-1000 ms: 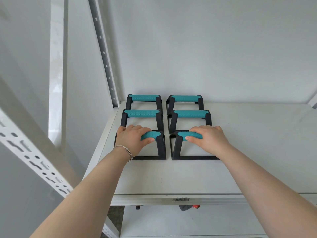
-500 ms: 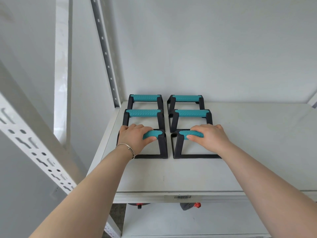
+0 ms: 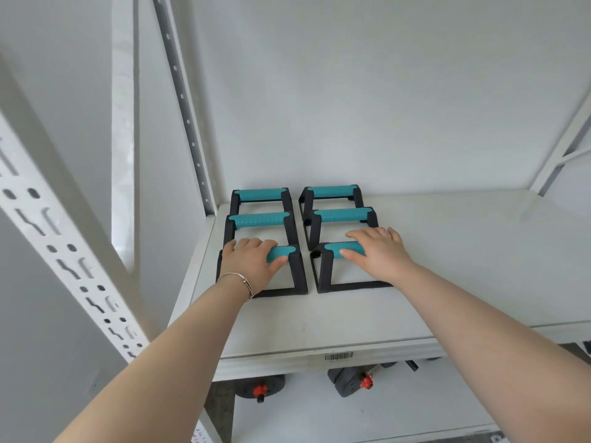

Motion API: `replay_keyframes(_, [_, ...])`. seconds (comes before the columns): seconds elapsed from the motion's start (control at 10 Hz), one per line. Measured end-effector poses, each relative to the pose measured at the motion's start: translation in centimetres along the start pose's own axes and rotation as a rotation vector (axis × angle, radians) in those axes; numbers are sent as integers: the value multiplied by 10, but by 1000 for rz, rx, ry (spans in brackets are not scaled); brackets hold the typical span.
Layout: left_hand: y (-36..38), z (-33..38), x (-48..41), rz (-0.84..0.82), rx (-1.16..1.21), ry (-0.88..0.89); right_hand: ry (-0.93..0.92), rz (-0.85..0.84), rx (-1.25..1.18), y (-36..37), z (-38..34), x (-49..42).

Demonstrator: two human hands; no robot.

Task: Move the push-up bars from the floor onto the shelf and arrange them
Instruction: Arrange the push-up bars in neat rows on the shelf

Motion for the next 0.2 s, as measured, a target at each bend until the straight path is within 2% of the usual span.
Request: replay_keyframes(0.2, [-10,27,11,54,22,-70,83,146,-14,-10,12,29])
Point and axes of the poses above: each hand's wrist, its own x-axis away from the middle knuckle, its own y-axis out of the palm, z = x × y, the point moved 2 cm from there along -x, towards the middle knuckle, and after that the axes turned 13 degrees about z, right-handed, at the moved point
